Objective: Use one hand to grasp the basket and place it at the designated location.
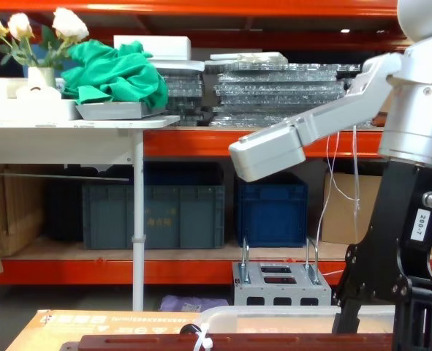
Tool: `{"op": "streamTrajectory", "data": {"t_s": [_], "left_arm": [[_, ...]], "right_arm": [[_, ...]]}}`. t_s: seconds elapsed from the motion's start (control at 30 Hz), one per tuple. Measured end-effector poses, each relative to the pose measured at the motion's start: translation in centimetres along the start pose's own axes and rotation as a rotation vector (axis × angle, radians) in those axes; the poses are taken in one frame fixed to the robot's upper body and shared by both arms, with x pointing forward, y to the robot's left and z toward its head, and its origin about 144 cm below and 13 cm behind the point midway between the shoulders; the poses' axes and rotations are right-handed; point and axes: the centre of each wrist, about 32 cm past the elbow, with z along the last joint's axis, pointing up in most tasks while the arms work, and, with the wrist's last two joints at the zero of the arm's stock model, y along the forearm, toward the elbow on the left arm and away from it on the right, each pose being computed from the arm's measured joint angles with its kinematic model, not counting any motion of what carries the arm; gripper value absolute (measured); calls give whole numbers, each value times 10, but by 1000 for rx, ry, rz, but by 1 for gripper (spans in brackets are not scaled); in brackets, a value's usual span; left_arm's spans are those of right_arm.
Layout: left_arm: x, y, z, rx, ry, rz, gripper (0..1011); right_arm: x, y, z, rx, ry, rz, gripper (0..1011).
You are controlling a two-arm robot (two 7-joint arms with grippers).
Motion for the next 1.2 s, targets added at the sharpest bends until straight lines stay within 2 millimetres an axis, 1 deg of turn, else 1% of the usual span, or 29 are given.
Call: {"op": "streamTrajectory", "data": {"t_s": [0.47, 0.9, 1.0, 1.03, 1.07, 1.13, 1.2], "left_arm": [[0, 0, 0, 0, 0, 0, 0], [0, 0, 0, 0, 0, 0, 0], [0, 0, 0, 0, 0, 0, 0], [0, 0, 0, 0, 0, 0, 0], [0, 0, 0, 0, 0, 0, 0], [0, 0, 0, 0, 0, 0, 0], [0, 0, 0, 0, 0, 0, 0]], "right_arm": [[-5, 17, -9, 31, 11, 2, 1001], [-4, 18, -9, 29, 18, 11, 1001], [-4, 18, -9, 29, 18, 10, 979], [-4, 17, -9, 29, 17, 10, 935], [-4, 17, -9, 29, 17, 9, 926], [-4, 17, -9, 29, 17, 9, 861], [-4, 17, -9, 29, 17, 8, 834]]}}
